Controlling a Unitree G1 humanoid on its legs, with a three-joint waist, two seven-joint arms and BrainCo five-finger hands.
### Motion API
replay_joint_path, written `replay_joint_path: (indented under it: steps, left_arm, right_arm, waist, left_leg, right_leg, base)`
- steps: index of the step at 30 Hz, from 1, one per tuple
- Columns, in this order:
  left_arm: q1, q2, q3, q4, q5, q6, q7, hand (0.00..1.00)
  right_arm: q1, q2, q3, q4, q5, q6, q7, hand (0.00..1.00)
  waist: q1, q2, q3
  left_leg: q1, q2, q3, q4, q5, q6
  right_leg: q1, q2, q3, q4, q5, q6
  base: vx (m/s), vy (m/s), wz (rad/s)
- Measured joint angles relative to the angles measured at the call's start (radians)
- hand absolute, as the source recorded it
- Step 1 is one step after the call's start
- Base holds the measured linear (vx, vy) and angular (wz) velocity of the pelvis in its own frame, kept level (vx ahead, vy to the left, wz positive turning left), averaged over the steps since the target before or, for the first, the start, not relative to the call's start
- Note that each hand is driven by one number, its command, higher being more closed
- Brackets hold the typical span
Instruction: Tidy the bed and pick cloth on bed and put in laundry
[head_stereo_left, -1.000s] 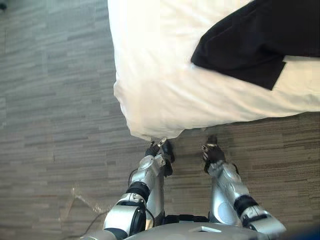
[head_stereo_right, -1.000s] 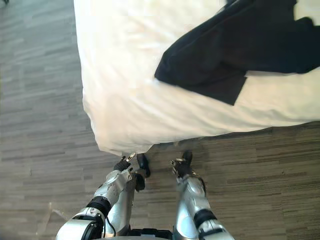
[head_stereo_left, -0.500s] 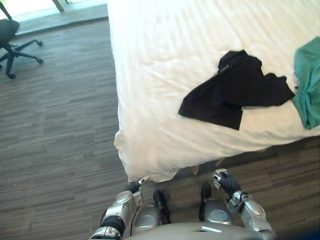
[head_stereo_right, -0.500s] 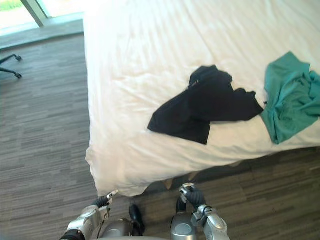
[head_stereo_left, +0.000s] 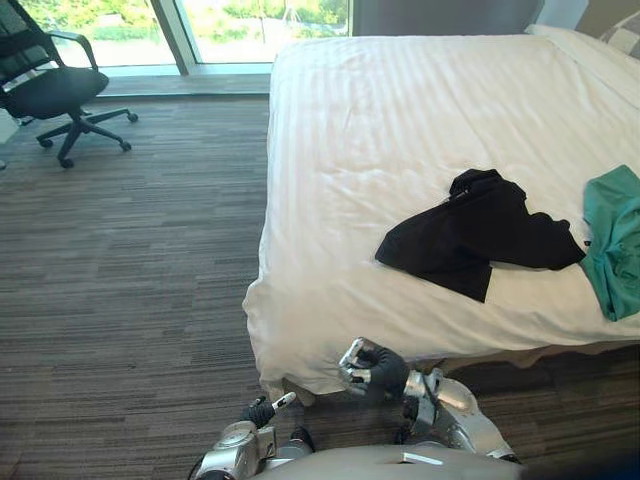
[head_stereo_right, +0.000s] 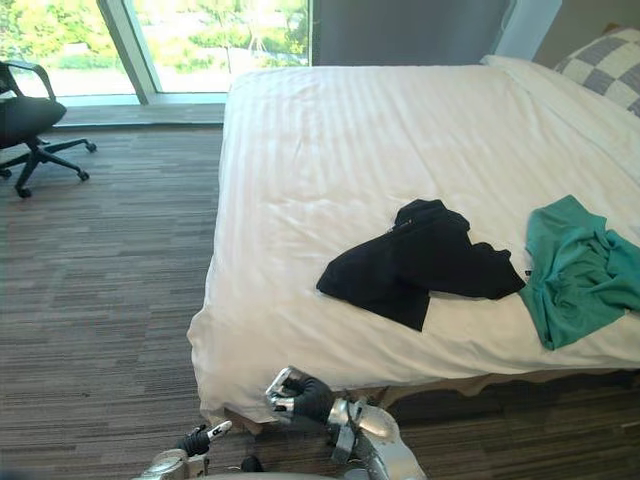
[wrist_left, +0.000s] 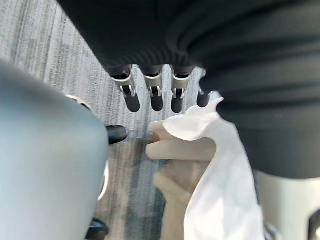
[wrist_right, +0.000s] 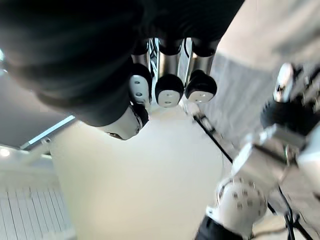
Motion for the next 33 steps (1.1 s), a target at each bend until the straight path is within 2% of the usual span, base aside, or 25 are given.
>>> replay_joint_path:
  steps: [1,3,5,6,7,9,11,13,15,17,20,22,24,29,32,33]
  left_arm:
    - [0.000,0.000,0.000,0.002,-0.007,-0.010,0.000,0.00]
    - [-0.012,0.003,-0.002,0.011,-0.017,-0.025,0.000,0.00]
    - [-0.063,0.008,-0.020,0.033,-0.071,-0.068,0.002,0.00]
    - [-0.105,0.005,-0.021,0.045,-0.122,-0.091,0.001,0.00]
    - [-0.144,0.002,-0.023,0.055,-0.162,-0.111,0.002,0.00]
    - [-0.184,-0.001,-0.039,0.059,-0.211,-0.133,0.002,0.00]
    - [-0.206,0.000,-0.042,0.072,-0.243,-0.154,0.004,0.00]
    - [-0.244,0.001,-0.042,0.091,-0.253,-0.162,0.006,0.00]
    - [-0.293,-0.010,-0.041,0.104,-0.274,-0.180,0.023,0.00]
    - [-0.339,-0.043,-0.040,0.104,-0.279,-0.213,0.035,0.00]
    - [-0.367,-0.072,-0.034,0.102,-0.279,-0.224,0.045,0.00]
    - [-0.382,-0.111,-0.015,0.096,-0.280,-0.235,0.065,0.00]
    - [-0.394,-0.126,-0.012,0.087,-0.280,-0.234,0.086,0.00]
    - [-0.404,-0.163,0.031,0.054,-0.280,-0.225,0.130,0.00]
    - [-0.405,-0.183,0.069,0.012,-0.298,-0.208,0.158,0.00]
    - [-0.405,-0.187,0.072,-0.009,-0.314,-0.202,0.173,0.00]
  right_arm:
    - [-0.030,0.004,0.033,-0.001,0.024,0.013,-0.006,1.00]
    - [-0.088,0.007,0.064,-0.023,0.044,0.029,-0.026,1.00]
    - [-0.250,0.053,0.087,-0.069,0.070,0.033,-0.094,1.00]
    - [-0.372,0.106,0.080,-0.075,0.079,0.033,-0.148,1.00]
    - [-0.464,0.139,0.083,-0.076,0.080,0.038,-0.195,1.00]
    - [-0.541,0.154,0.088,-0.076,0.079,0.048,-0.241,1.00]
    - [-0.563,0.153,0.088,-0.072,0.079,0.058,-0.280,1.00]
    - [-0.580,0.153,0.075,-0.058,0.080,0.059,-0.312,1.00]
    - [-0.621,0.153,0.042,-0.026,0.081,0.057,-0.351,1.00]
    - [-0.654,0.153,0.019,0.003,0.093,0.043,-0.408,1.00]
    - [-0.667,0.153,0.013,0.011,0.106,0.026,-0.461,1.00]
    - [-0.659,0.153,-0.005,0.059,0.110,0.006,-0.517,1.00]
    - [-0.648,0.152,-0.036,0.111,0.110,-0.008,-0.547,1.00]
    - [-0.571,0.150,-0.080,0.179,0.107,-0.062,-0.555,1.00]
    - [-0.477,0.148,-0.183,0.201,0.111,-0.097,-0.557,1.00]
    - [-0.432,0.142,-0.261,0.225,0.130,-0.112,-0.573,1.00]
  waist:
    - [0.004,0.014,0.011]
    - [0.012,0.019,0.026]
    - [0.025,0.037,0.076]
    - [0.023,0.048,0.144]
    - [0.034,0.072,0.215]
    - [0.058,0.102,0.279]
    - [0.075,0.108,0.289]
    - [0.077,0.102,0.294]
    - [0.078,0.093,0.304]
    - [0.079,0.099,0.311]
    - [0.077,0.105,0.314]
    - [0.077,0.122,0.323]
    - [0.076,0.131,0.328]
    - [0.061,0.131,0.328]
    - [0.042,0.126,0.329]
    - [0.039,0.118,0.331]
  left_leg:
    - [-0.008,0.000,-0.005,0.001,0.003,0.001]
    - [-0.049,0.008,-0.010,0.012,-0.003,-0.007]
    - [-0.203,0.017,-0.018,0.076,-0.008,-0.001]
    - [-0.267,0.015,-0.038,0.088,-0.001,-0.011]
    - [-0.303,0.014,-0.040,0.085,0.009,-0.017]
    - [-0.353,0.017,-0.043,0.087,0.024,-0.021]
    - [-0.428,0.025,-0.045,0.102,0.056,-0.014]
    - [-0.492,0.030,-0.045,0.139,0.069,0.008]
    - [-0.547,0.030,-0.043,0.175,0.071,0.011]
    - [-0.585,0.033,-0.039,0.196,0.071,0.011]
    - [-0.621,0.033,-0.037,0.214,0.071,0.011]
    - [-0.642,0.033,-0.035,0.213,0.071,0.011]
    - [-0.649,0.033,-0.034,0.210,0.069,0.008]
    - [-0.652,0.036,-0.009,0.208,0.062,0.001]
    - [-0.647,0.043,0.000,0.208,0.060,-0.005]
    - [-0.638,0.043,0.018,0.207,0.058,-0.004]
  right_leg:
    - [-0.005,0.000,-0.002,0.000,0.001,-0.002]
    - [-0.039,-0.003,-0.003,0.004,-0.006,-0.003]
    - [-0.178,-0.017,-0.002,0.051,-0.004,-0.005]
    - [-0.249,-0.019,-0.001,0.076,-0.003,-0.007]
    - [-0.288,-0.020,-0.001,0.084,0.005,-0.017]
    - [-0.345,-0.020,-0.001,0.100,0.014,-0.022]
    - [-0.422,-0.018,0.000,0.128,0.028,-0.042]
    - [-0.481,-0.018,0.002,0.158,0.030,-0.055]
    - [-0.535,-0.021,0.012,0.187,0.026,-0.062]
    - [-0.579,-0.026,0.027,0.205,0.018,-0.071]
    - [-0.633,-0.033,0.042,0.244,0.003,-0.076]
    - [-0.683,-0.038,0.057,0.289,-0.017,-0.083]
    - [-0.714,-0.046,0.061,0.332,-0.038,-0.084]
    - [-0.764,-0.053,0.086,0.398,-0.068,-0.084]
    - [-0.765,-0.050,0.098,0.400,-0.066,-0.080]
    - [-0.765,-0.048,0.112,0.395,-0.061,-0.075]
  base:
    - [-0.11,-0.001,0.09]
    - [-0.13,0.000,0.07]
    - [-0.17,-0.007,0.19]
    - [-0.16,-0.009,0.26]
    - [-0.14,-0.007,0.21]
    - [-0.12,-0.010,0.08]
    - [0.03,-0.033,0.05]
    - [0.09,-0.036,0.08]
    - [0.06,-0.038,0.02]
    - [0.03,-0.029,-0.10]
    - [-0.01,-0.025,-0.12]
    - [-0.04,-0.016,-0.07]
    - [-0.08,-0.024,-0.03]
    - [-0.08,-0.041,-0.09]
    - [-0.05,-0.026,-0.10]
    - [-0.02,-0.008,-0.25]
